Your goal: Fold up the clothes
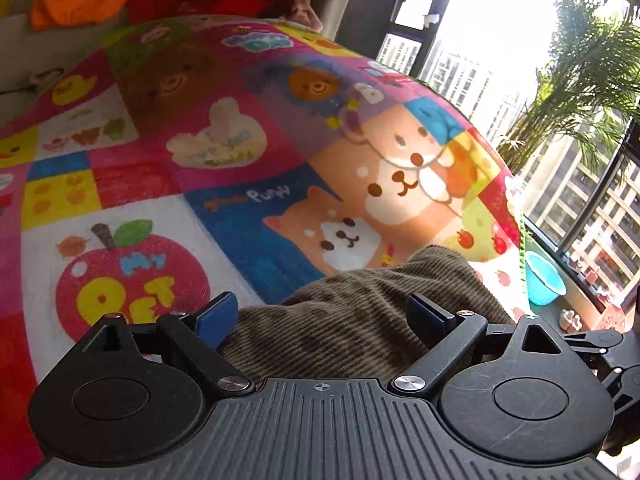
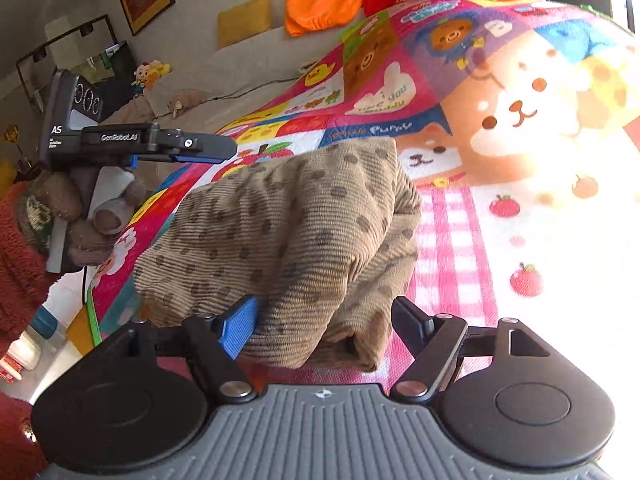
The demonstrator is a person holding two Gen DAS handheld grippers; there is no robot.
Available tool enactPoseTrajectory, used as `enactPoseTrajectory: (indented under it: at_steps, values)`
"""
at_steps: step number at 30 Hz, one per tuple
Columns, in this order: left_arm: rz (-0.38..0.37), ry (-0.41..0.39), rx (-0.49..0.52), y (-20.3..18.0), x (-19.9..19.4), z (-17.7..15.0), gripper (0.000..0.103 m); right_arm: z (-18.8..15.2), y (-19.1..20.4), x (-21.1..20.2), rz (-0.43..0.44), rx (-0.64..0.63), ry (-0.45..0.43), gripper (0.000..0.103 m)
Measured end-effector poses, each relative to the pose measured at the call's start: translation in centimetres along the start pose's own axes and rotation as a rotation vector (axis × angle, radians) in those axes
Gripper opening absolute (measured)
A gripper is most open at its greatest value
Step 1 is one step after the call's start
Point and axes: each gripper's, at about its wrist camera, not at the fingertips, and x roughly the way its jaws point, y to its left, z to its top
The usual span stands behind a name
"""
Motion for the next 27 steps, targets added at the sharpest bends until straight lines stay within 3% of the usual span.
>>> enactPoseTrajectory:
  at_steps: [3, 5, 8, 12, 16, 18, 20, 23, 27]
  values:
    - [-0.025, 0.032, -0.014, 0.5, 1.0, -0.7, 0.094, -0.1, -1.5, 0.8, 0.014, 0.078, 0.002, 0.059]
    - [-0.055, 0.032, -0.036, 0.7, 0.7, -1.1, 0.092, 0.7, -2.0, 1.6, -0.006, 0.062, -0.003, 0.059]
    - [-0.083, 0.033, -0.038, -0.1, -0.6, -2.2, 0.092, 2.9, -2.3, 2.7, -0.102, -0.068, -0.016, 0.059]
    - [-0.232, 0.062, -0.026, -3.9, -1.6, -4.7, 0.092, 6.7, -3.8, 4.4, -0.304, -0.227, -0.059, 0.059]
    - [-0.368, 0.106, 0.057, -8.4, -2.0, -6.0, 0.092, 9.8, -6.7, 5.9, -0.419, -0.222, -0.077, 0.059]
    - [-0.401, 0.083, 0.12, -9.5, -3.3, -5.5, 0.092, 10.4, -7.4, 5.3, -0.439, -0.194, -0.102, 0.059]
    - [-0.396, 0.02, 0.125, -9.1, -4.6, -3.7, 0.093, 10.6, -7.6, 3.7, -0.437, -0.167, -0.139, 0.06]
    - [-0.371, -0.083, 0.074, -7.5, -5.0, -0.1, 0.094, 10.0, -7.0, 0.3, -0.385, -0.109, -0.217, 0.071]
    - [-0.397, -0.113, -0.072, -6.0, -0.8, 4.2, 0.092, 8.1, -4.1, -1.8, -0.187, -0.089, -0.235, 0.076]
